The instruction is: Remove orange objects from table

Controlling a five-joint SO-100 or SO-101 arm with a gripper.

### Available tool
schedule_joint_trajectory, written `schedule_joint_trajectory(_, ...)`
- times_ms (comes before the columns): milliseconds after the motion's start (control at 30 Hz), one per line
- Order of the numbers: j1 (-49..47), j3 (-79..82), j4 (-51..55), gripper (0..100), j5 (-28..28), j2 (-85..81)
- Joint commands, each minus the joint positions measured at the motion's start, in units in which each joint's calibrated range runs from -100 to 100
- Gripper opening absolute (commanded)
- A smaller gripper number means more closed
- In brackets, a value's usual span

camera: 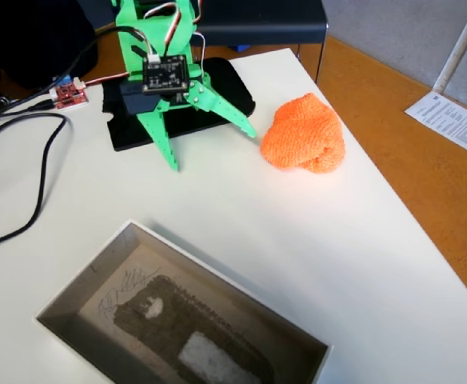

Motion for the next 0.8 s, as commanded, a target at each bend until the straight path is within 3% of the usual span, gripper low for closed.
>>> schedule_joint_trajectory(0,1.57,-1.07,-6.13,51,1.12,0.41)
schedule_joint_trajectory(133,0.83,-9.11,-9.37,51,1.51,6.71)
schedule_joint_trajectory(567,-13.81,-60.57,-10.43,51,-1.95,43.38)
schedule_joint_trajectory(767,-24.68,-77.24,-2.00,51,-1.86,54.21)
